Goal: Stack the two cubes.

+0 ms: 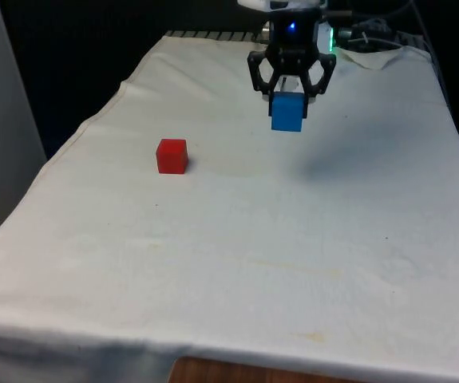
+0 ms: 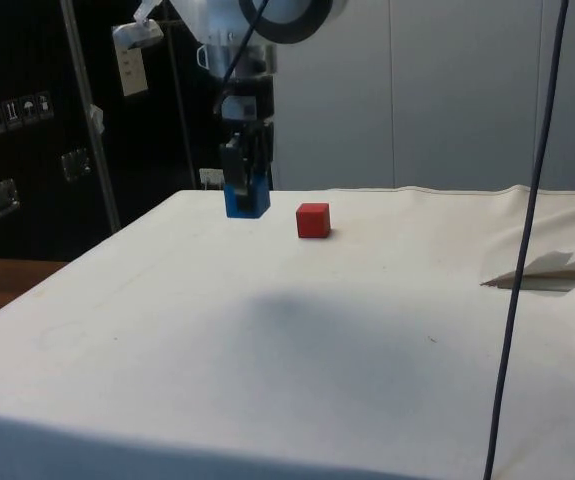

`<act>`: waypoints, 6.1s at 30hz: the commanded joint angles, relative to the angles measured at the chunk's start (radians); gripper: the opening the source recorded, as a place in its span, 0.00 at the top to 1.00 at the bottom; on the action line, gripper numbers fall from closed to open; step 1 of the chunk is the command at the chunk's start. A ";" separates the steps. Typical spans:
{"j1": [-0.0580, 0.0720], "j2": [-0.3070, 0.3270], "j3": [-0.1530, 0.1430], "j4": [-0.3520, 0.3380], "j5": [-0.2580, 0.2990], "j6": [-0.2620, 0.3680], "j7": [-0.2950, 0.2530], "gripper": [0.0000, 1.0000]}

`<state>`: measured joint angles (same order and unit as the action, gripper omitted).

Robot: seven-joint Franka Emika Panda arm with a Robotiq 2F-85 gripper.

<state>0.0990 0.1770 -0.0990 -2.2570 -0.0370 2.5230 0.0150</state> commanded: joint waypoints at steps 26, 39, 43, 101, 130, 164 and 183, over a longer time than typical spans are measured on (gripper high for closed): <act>-0.021 -0.065 -0.098 -0.033 0.036 -0.022 -0.137 0.98; -0.025 -0.073 -0.147 -0.031 0.055 -0.031 -0.197 0.98; -0.027 -0.069 -0.170 -0.028 0.069 -0.030 -0.227 0.98; -0.036 0.071 -0.329 0.048 0.181 -0.019 -0.484 0.98; -0.034 0.141 -0.332 0.077 0.174 -0.007 -0.485 0.98; -0.045 0.207 -0.323 0.073 0.198 0.089 -0.493 0.98; -0.043 0.226 -0.324 0.075 0.200 0.098 -0.489 0.98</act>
<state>0.0590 0.4030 -0.4280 -2.1800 0.1560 2.6130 -0.4690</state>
